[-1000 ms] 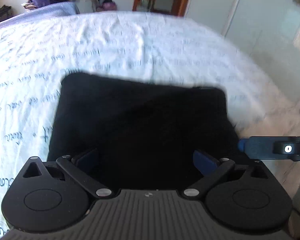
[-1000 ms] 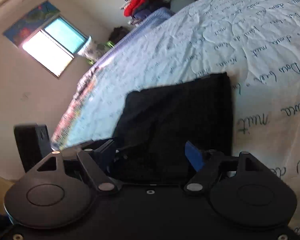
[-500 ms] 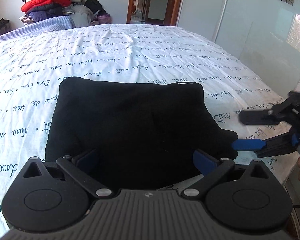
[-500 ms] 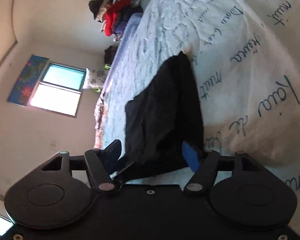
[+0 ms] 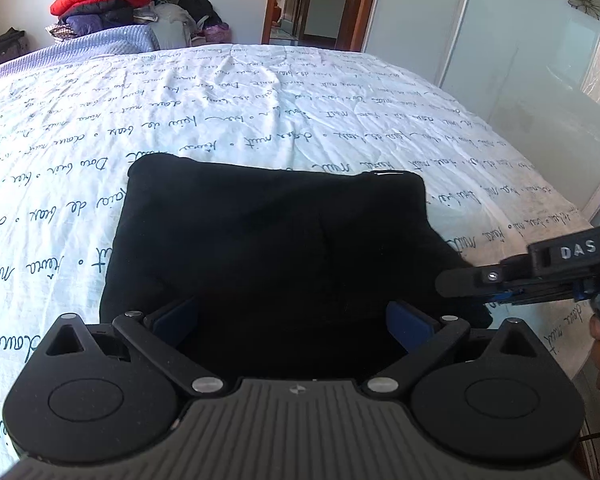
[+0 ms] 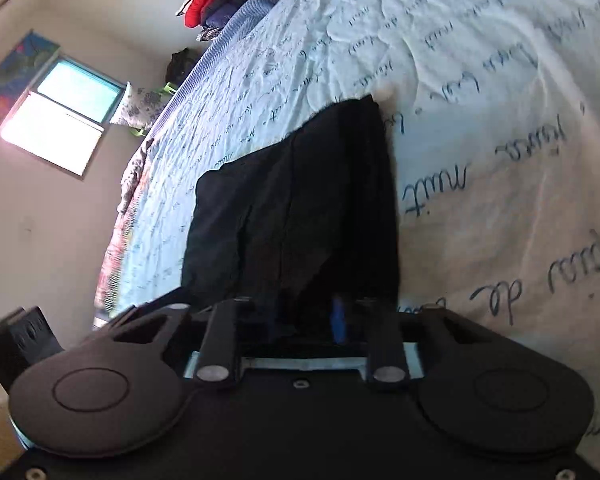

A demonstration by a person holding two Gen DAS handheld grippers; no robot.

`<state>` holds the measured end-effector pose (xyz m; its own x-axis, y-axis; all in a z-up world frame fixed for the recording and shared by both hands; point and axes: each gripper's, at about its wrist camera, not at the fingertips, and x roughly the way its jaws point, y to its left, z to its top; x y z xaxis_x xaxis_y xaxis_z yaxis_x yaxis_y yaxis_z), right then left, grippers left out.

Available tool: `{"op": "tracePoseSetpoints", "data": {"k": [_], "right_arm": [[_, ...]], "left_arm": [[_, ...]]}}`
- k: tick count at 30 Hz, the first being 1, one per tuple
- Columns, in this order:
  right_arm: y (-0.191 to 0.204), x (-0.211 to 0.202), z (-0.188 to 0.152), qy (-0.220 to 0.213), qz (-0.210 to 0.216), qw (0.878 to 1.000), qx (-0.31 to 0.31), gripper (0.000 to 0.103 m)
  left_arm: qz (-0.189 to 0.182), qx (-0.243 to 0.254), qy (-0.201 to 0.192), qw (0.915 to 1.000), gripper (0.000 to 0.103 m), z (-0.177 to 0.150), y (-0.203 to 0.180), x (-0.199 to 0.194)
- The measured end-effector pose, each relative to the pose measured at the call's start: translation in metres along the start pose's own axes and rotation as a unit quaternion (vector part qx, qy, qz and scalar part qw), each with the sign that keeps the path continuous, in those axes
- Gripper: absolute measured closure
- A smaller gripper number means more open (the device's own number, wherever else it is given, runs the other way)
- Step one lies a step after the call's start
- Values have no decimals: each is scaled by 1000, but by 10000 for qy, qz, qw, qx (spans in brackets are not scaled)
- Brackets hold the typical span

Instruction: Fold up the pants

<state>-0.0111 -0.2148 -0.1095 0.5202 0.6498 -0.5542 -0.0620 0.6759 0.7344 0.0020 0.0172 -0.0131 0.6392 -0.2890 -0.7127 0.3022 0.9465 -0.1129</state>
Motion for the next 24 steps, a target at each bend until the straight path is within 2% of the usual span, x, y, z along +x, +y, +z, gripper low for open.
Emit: {"op": "tracePoseSetpoints", "data": {"k": [6,10,13,19,22,24], "right_arm": [[30,-1,9,-122,-476,9948,-889,86],[8,10,6,23,-757,9929,-913,88],[-5,8,1,-44,-625,9956,-702,89],[16,8,4,13,-975,9861,-1349,88],[6,11,2,-9,-945,9876,-1251,88],[14,8,2,-31,-1043,9844,-1419,86]], "left_arm": [[74,-99,47,9999,1,-2,-3,7],[140,-65,25,9999,1,-7,-10,15],[332,107,-45,9994,0,-13,-18,17],[245,-75,3,9997,0,-8,-15,19],[350,68,13,9994,0,-9,-20,19],[286,-31,45,9996,1,-7,-19,16]]}}
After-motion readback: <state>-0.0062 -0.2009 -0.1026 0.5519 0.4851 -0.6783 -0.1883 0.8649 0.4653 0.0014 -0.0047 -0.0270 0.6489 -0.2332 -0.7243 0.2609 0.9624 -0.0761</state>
